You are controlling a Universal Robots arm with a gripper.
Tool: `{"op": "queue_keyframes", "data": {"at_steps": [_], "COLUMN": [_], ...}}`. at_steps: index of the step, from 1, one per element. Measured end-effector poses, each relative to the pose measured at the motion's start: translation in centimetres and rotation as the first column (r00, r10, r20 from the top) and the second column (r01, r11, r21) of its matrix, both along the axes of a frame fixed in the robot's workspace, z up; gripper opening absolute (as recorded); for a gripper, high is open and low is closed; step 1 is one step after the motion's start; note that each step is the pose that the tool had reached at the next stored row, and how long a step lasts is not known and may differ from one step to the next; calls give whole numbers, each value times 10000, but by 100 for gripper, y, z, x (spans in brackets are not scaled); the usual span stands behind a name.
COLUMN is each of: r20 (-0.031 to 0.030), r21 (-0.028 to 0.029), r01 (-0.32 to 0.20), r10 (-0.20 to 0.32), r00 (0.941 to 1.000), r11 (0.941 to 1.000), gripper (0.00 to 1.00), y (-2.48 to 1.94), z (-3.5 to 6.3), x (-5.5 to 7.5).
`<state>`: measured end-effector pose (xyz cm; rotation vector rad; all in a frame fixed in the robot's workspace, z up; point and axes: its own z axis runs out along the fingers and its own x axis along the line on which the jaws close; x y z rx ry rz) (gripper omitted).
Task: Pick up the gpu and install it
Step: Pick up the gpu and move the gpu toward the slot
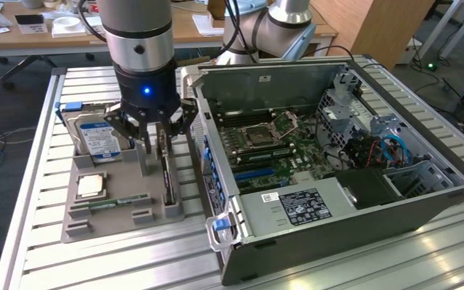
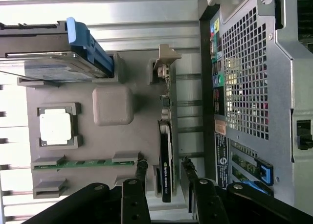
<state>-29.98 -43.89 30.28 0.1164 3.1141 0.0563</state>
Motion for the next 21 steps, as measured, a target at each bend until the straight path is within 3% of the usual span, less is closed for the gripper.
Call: {"op": "queue_keyframes", "data": {"at_steps": [6, 14, 21], "r20": [-1, 0, -2], "r21": [0, -2, -4], "r01": [0, 0, -1], "r10": [0, 0, 1], "r00": [10000, 10000, 10000], "r11": [10000, 10000, 10000], "gripper": [42, 42, 42], "y": [0, 0, 0], "z": [-87, -95, -186], "x": [0, 43, 72]}}
